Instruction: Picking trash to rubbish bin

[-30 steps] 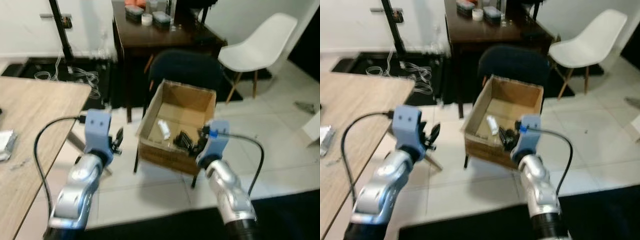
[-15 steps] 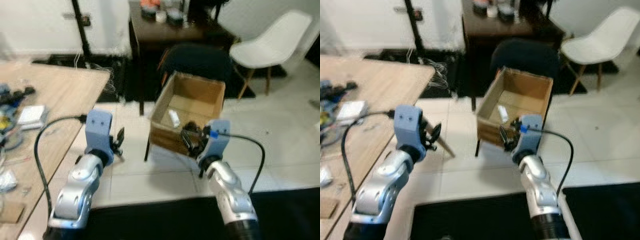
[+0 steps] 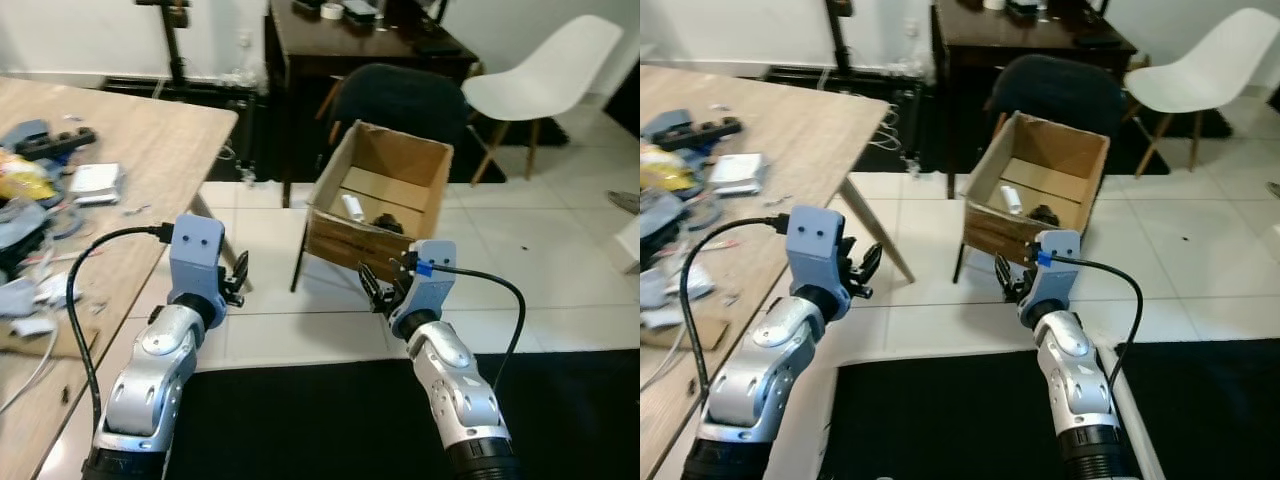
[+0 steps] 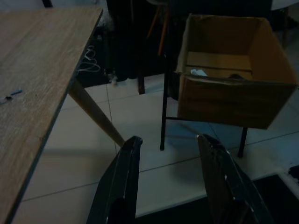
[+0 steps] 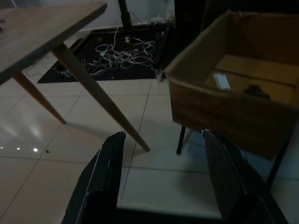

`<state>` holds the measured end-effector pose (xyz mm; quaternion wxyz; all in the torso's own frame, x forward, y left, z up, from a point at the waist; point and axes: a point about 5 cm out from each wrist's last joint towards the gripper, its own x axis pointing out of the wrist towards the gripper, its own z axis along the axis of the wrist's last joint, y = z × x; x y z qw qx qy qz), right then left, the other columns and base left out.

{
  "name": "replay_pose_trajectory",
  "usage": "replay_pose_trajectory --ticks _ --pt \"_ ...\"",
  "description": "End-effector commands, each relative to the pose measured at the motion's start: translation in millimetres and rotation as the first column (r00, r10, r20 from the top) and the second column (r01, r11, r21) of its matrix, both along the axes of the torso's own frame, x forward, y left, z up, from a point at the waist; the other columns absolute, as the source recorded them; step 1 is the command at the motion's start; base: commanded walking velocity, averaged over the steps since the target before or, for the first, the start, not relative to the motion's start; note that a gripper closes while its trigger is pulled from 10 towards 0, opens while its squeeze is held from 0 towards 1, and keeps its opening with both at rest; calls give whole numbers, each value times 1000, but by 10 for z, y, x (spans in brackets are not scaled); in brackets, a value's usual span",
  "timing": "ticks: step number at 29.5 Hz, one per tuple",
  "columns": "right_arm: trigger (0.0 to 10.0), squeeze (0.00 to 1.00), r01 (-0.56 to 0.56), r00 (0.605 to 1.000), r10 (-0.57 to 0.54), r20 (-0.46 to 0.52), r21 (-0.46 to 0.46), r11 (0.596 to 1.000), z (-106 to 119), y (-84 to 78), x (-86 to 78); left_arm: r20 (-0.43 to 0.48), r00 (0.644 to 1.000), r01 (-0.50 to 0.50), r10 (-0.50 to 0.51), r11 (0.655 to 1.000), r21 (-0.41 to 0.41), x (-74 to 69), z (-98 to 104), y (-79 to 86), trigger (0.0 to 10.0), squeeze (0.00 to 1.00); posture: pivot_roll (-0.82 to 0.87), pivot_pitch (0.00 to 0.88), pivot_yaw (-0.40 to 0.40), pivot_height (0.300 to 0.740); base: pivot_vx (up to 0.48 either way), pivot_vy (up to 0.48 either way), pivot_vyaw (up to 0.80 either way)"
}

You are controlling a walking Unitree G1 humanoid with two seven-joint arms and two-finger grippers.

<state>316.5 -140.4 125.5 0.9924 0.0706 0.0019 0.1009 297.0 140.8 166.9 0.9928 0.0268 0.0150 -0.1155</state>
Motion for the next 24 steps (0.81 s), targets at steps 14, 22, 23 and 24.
replay_pose_trajectory --ticks 14,22,23,24 --pt "10000 0 16 1000 -15 -11 12 1000 -22 -16 -12 -11 999 38 -37 999 29 -5 -11 -40 10000 0 127 84 -21 740 0 0 0" --pt "10000 0 23 1000 -23 -5 -1 1000 -20 -15 -17 -9 1000 25 -25 999 45 2 -27 -23 10000 0 122 83 -22 740 0 0 0" --pt "10000 0 21 1000 -21 -3 -2 1000 -20 0 -18 -5 1000 19 -19 999 50 6 -26 -14 10000 0 122 83 -22 740 0 0 0" --pt "10000 0 21 1000 -21 -3 -2 1000 -20 0 -18 -5 1000 19 -19 999 50 6 -26 -14 10000 0 122 83 -22 740 0 0 0"
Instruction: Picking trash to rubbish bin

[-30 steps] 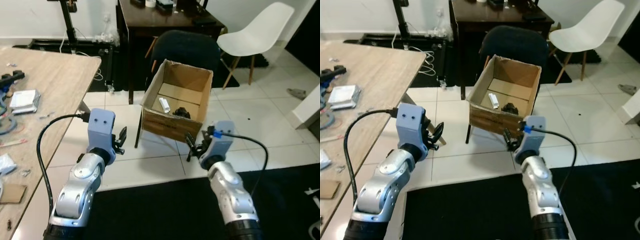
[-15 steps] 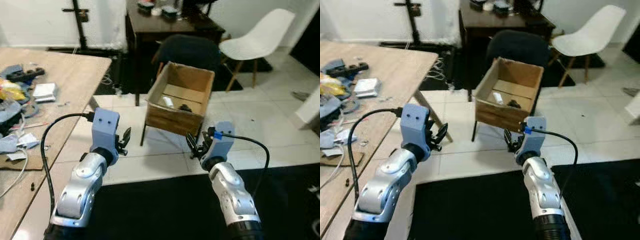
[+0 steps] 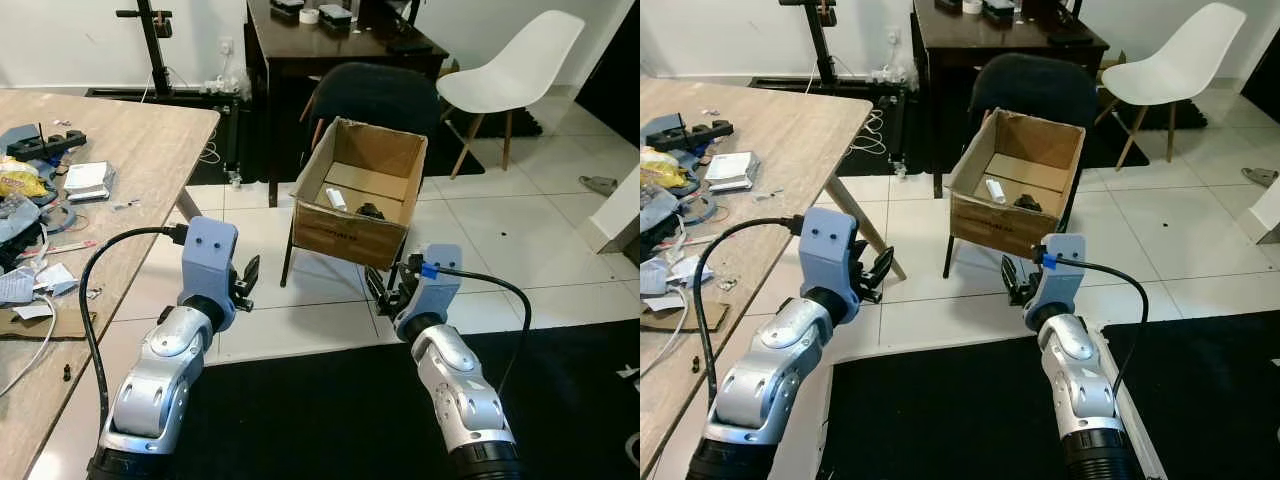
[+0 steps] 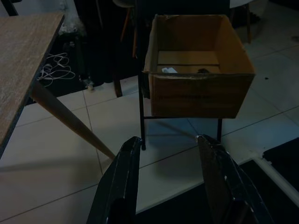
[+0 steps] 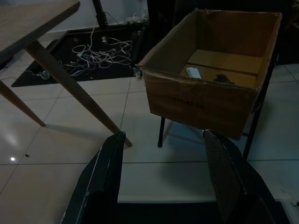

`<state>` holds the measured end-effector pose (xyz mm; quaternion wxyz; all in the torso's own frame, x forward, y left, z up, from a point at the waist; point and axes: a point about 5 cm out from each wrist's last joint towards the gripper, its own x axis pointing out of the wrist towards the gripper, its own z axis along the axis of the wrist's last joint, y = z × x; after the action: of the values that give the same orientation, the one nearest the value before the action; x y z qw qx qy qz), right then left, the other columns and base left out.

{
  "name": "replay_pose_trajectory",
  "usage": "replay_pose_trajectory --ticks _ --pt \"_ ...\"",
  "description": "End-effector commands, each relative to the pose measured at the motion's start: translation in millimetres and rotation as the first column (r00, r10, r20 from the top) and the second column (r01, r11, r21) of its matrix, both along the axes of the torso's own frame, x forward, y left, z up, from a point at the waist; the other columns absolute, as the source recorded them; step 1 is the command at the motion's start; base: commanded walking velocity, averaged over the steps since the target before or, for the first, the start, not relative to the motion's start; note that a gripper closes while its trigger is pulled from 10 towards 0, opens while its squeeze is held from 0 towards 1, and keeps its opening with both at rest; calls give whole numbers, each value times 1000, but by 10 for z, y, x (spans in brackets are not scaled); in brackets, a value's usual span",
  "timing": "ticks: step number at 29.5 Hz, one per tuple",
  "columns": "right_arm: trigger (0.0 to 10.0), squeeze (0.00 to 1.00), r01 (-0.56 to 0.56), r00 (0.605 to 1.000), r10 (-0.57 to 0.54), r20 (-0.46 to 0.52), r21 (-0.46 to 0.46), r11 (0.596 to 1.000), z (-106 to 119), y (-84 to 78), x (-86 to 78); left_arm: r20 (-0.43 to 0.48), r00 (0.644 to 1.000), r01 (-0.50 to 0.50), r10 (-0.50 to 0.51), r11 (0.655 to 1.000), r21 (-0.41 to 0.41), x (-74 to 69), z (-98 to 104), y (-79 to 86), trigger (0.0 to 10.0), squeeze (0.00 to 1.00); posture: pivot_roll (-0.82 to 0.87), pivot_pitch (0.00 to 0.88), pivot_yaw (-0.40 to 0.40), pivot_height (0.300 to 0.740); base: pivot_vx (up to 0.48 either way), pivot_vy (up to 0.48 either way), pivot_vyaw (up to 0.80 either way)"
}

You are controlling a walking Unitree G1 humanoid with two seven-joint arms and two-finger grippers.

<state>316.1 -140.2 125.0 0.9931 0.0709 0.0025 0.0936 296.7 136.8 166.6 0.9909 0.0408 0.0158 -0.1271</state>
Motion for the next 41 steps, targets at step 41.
replay_pose_trajectory --ticks 41 --pt "10000 0 -2 1000 2 11 -6 1000 6 32 13 -4 999 37 -37 999 25 25 -5 -26 10000 0 118 55 -32 740 0 -208 0"
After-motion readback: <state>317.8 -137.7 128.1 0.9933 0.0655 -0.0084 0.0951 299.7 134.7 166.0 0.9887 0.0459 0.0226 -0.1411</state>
